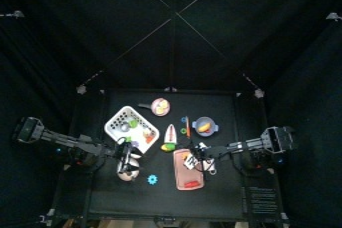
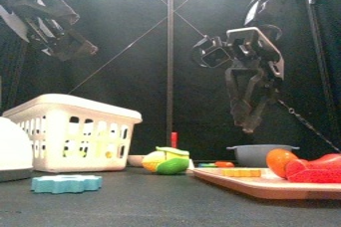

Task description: Grab yellow gear

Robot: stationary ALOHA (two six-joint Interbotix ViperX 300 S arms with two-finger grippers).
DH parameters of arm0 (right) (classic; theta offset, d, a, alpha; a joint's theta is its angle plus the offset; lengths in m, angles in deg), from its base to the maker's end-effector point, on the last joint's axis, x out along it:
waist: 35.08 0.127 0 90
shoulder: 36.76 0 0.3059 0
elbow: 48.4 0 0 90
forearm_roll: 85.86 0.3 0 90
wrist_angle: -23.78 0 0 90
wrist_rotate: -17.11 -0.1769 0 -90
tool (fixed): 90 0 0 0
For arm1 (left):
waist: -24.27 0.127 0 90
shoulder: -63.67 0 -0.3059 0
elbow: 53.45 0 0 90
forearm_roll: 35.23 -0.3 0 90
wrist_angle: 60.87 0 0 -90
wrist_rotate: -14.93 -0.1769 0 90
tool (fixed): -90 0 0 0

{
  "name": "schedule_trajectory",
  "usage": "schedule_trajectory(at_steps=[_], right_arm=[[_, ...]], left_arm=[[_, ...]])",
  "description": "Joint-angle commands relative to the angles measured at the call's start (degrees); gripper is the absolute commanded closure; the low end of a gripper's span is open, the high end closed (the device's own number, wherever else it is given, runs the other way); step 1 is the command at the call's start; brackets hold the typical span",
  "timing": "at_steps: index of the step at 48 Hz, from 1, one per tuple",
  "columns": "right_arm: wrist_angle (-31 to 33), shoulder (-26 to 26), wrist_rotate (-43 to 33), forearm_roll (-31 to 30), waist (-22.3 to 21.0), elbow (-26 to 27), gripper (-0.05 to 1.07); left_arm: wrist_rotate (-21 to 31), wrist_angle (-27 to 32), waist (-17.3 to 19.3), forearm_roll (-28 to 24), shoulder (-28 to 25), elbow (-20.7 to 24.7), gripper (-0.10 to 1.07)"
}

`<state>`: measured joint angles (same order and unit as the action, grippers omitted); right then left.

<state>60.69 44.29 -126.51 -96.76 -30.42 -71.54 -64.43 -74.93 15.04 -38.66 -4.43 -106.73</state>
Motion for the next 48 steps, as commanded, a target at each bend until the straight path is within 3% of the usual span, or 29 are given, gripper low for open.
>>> schedule_trajectory(at_steps=[1,23,48], right_arm=[[0.4,-0.3,0.1,-0.1,0.1,1.8,0.22],[3.2,-5.9,0.2,-1.4,-0.1,3.9,0.06],[1.8,-8.3,0.3,-4.9,-0.2,3.7,0.05]], left_arm=[[0.0,-0.3,0.1,0.1,-0.2,0.6,0.02],[-0.1,-0.3,0.1,0.1,-0.3,0.6,0.02],[-0.1,-0.3,0.2,0.1,-0.4,0.6,0.02]])
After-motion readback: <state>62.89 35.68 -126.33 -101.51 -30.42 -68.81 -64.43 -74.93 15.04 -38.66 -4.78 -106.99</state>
